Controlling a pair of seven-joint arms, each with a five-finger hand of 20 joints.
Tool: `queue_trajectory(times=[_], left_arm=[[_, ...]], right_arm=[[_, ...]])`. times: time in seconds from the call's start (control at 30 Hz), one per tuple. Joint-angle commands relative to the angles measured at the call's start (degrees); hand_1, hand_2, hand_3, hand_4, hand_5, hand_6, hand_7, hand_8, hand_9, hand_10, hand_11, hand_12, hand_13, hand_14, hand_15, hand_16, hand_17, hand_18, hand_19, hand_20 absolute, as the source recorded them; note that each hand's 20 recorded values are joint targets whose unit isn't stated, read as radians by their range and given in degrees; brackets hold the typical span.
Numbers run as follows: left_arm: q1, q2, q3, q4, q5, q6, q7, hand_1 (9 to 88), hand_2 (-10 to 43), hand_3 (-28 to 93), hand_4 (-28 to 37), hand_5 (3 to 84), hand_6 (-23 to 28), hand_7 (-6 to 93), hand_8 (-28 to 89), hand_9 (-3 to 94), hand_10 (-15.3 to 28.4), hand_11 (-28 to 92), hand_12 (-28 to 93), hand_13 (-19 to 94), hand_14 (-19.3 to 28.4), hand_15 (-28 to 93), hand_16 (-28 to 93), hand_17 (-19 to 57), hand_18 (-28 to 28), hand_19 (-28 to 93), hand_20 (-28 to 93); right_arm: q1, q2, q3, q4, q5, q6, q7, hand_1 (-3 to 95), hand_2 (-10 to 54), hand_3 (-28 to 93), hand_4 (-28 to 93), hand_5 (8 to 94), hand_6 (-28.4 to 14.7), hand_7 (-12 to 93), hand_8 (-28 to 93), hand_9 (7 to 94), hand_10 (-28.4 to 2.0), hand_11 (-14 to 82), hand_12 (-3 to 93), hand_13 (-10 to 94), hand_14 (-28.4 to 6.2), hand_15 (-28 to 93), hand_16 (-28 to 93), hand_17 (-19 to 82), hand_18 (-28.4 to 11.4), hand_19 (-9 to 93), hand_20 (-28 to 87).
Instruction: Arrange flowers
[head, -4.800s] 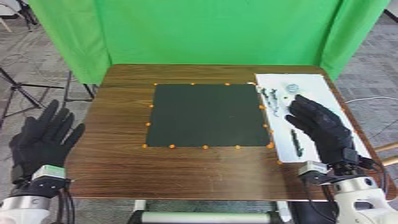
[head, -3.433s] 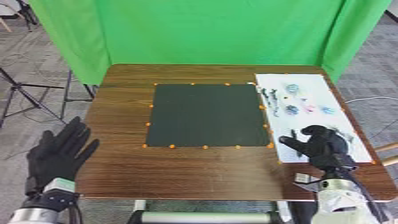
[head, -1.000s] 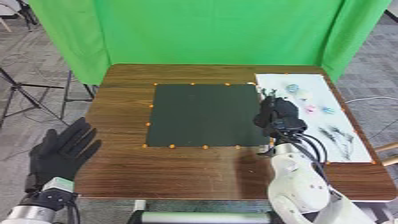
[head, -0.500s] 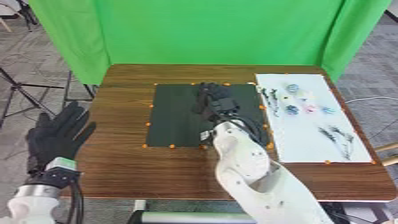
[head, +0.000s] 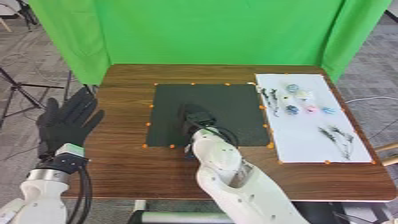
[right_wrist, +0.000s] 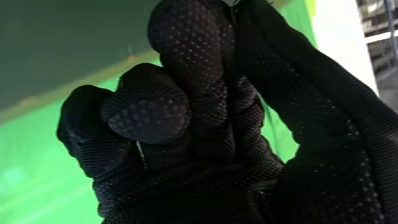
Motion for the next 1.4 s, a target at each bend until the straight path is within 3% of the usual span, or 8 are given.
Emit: queue_trajectory(times=[0.03, 0.43, 0.47, 0.8, 1.03, 1.2, 1.3, 1.4], left_arm=[[1.1, -0.19, -0.22, 0.19, -0.73, 0.29, 0.29, 19.6, 11.2, 69, -28.3, 36.5, 5.2, 9.8, -8, 29.8, 10.7, 12, 11, 17, 9.1, 19, -6, -6.0, 11.7, 29, 11], [1.0, -0.24, 1.17, -0.57, -1.25, 2.0, 0.62, 19.6, 10.8, 70, -28.3, 36.5, 5.2, 10.1, -8, 29.8, 10.6, 13, 11, 17, 9.4, 19, -6, -6.0, 11.8, 29, 11], [1.3, 0.09, 1.32, -0.84, -0.82, 2.44, 1.61, 19.6, 10.8, 70, -28.3, 36.5, 5.2, 10.1, -8, 29.8, 10.7, 13, 11, 17, 9.4, 19, -6, -6.0, 11.8, 29, 11], [1.3, -0.21, 1.55, -1.24, 1.55, 3.42, 0.43, 20.1, 10.2, 71, -28.3, 36.7, 5.5, 10.7, -8, 29.8, 10.7, 13, 11, 17, 9.4, 20, -6, -6.0, 11.8, 29, 11], [2.1, -0.32, 1.17, -1.92, 3.32, 4.1, -0.64, 21.2, 9.5, 73, -28.3, 37.2, 5.9, 11.3, -8, 29.9, 11.0, 14, 11, 17, 9.6, 20, -6, -6.0, 11.9, 30, 11], [1.8, -0.28, 1.48, -1.83, 3.06, 4.49, -0.48, 21.7, 9.3, 73, -28.3, 37.3, 6.1, 11.5, -8, 30.0, 11.0, 14, 11, 17, 9.7, 21, -7, -6.0, 11.8, 30, 11], [1.9, -0.46, 1.32, -1.79, 3.18, 4.32, -0.98, 21.9, 9.2, 73, -28.3, 37.4, 6.1, 11.7, -8, 29.9, 11.0, 14, 11, 17, 9.8, 21, -7, -6.0, 11.8, 30, 11], [2.4, 0.0, 1.59, -2.09, 1.72, 5.45, 0.54, 22.0, 9.2, 73, -28.3, 37.4, 6.1, 11.9, -8, 29.9, 11.1, 14, 11, 17, 10.2, 21, -7, -6.0, 11.8, 30, 11]], right_arm=[[0.9, -3.1, -0.8, 2.8, 0.3, -2.9, -0.4, 50.8, -9.5, 80, -10, 71.8, -0.9, 57, 17, 93.7, -7.5, 21.9, 52.1, 86, -3.9, 55, 52, 58, -21.2, 93, 54], [2.8, -2.8, -2.4, 4.4, -1.7, -6.7, -1.9, 51.2, -9.5, 79, -11, 69.7, -1.0, 59, 17, 93.7, -7.3, 20.1, 53.7, 85, -4.3, 56, 52, 57, -20.8, 93, 54], [3.2, -3.1, -2.1, 4.5, -2.5, -8.8, -2.7, 51.5, -9.5, 79, -11, 69.3, -1.0, 59, 17, 93.7, -7.2, 19.8, 54.0, 85, -4.2, 56, 52, 57, -20.8, 93, 54], [2.8, -3.6, -0.8, 5.1, -1.8, -12.8, -0.4, 47.9, -9.5, 77, -20, 66.0, -1.6, 61, 16, 90.2, -8.2, 21.0, 55.4, 79, -8.1, 63, 47, 53, -21.8, 93, 53], [2.7, -3.8, -0.1, 4.2, -1.7, -14.0, 0.1, 39.8, -9.5, 75, -24, 64.9, -2.9, 59, 17, 84.0, -12.0, 37.5, 37.4, 77, -9.7, 66, 45, 51, -22.5, 93, 53], [2.5, -3.7, 0.5, 3.1, -1.5, -14.7, 0.1, 30.4, -9.5, 79, -26, 65.3, -5.1, 62, -15, 82.2, -12.6, 39.9, 33.8, 76, -9.8, 65, 43, 51, -22.1, 93, 48], [2.2, -3.7, 1.4, 1.9, 0.1, -15.8, 0.8, 29.4, -9.5, 77, -26, 64.3, -5.4, 62, -16, 81.3, -12.9, 39.8, 33.7, 75, -10.0, 64, 43, 50, -22.0, 93, 47], [1.8, -3.2, 2.2, 0.3, -0.1, -16.7, -0.6, 27.1, -9.5, 75, -26, 63.5, -5.5, 60, -17, 80.0, -13.6, 38.9, 33.2, 75, -10.5, 64, 43, 50, -22.1, 93, 46]])
